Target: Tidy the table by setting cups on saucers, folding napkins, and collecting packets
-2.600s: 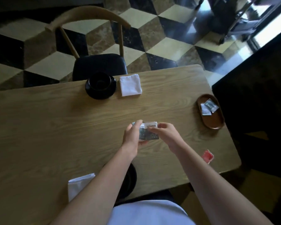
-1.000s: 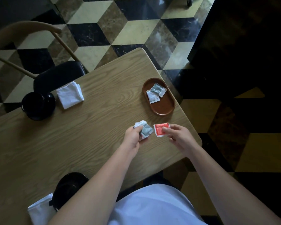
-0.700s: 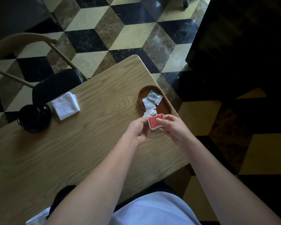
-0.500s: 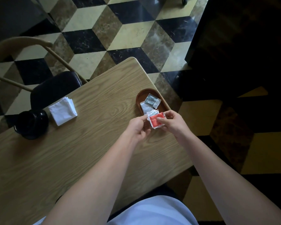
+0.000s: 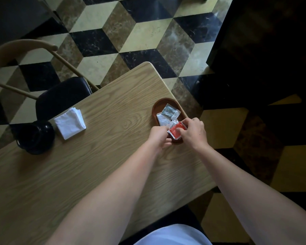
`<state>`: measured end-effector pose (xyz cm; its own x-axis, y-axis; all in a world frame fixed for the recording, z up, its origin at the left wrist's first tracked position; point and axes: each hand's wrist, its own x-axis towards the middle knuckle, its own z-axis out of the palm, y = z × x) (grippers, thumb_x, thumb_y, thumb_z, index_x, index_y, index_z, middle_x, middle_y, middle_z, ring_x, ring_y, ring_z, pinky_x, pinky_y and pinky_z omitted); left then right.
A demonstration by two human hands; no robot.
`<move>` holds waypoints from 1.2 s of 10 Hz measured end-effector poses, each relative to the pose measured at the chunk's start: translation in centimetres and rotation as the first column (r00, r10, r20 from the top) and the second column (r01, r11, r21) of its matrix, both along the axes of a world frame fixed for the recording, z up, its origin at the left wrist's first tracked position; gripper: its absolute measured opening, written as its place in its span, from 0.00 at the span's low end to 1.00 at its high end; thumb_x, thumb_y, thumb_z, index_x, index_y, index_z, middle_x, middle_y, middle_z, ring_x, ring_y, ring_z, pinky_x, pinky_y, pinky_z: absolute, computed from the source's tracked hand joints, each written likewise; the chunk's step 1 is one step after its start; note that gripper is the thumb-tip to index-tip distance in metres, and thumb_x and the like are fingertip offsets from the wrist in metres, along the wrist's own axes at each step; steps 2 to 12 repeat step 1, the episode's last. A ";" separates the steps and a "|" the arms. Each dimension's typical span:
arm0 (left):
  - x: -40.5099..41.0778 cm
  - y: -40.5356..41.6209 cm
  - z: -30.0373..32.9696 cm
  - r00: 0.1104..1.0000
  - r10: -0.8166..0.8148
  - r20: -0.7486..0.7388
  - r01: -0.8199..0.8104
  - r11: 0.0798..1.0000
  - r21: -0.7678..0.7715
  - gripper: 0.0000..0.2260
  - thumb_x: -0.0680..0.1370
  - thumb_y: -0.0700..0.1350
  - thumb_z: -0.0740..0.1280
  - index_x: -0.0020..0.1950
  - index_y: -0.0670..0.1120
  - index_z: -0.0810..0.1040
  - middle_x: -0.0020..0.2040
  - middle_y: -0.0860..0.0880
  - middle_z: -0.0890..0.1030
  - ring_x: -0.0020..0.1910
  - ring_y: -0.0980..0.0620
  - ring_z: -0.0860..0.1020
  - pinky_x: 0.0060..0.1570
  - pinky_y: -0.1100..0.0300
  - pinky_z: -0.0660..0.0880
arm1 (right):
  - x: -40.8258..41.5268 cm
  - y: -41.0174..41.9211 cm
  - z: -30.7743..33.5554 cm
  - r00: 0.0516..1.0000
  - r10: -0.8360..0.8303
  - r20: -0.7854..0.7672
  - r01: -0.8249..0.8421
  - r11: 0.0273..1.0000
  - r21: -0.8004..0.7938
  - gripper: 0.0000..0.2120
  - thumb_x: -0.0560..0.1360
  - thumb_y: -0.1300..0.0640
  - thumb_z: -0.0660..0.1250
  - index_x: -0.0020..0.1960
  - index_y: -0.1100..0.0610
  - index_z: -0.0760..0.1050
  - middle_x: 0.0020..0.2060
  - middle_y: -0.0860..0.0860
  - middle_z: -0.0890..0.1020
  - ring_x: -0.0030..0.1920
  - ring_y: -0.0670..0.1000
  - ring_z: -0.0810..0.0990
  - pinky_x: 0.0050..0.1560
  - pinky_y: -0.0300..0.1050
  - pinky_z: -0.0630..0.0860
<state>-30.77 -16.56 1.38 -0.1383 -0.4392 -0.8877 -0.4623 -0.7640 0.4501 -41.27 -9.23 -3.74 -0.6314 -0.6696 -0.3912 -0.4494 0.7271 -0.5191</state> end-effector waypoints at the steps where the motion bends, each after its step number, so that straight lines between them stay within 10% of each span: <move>1: 2.5 0.6 0.1 0.992 -0.070 0.104 0.096 0.958 -0.270 0.12 0.77 0.37 0.56 0.54 0.44 0.77 0.52 0.42 0.82 0.44 0.44 0.80 0.43 0.54 0.78 | 0.4 -0.1 1.1 0.999 -0.020 -0.048 0.020 1.000 0.002 0.22 0.74 0.43 0.71 0.62 0.54 0.77 0.59 0.54 0.76 0.60 0.55 0.72 0.57 0.50 0.75; 12: 2.5 0.6 0.1 0.992 -0.070 0.104 0.096 0.958 -0.270 0.12 0.77 0.37 0.56 0.54 0.44 0.77 0.52 0.42 0.82 0.44 0.44 0.80 0.43 0.54 0.78 | 0.4 -0.1 1.1 0.999 -0.020 -0.048 0.020 1.000 0.002 0.22 0.74 0.43 0.71 0.62 0.54 0.77 0.59 0.54 0.76 0.60 0.55 0.72 0.57 0.50 0.75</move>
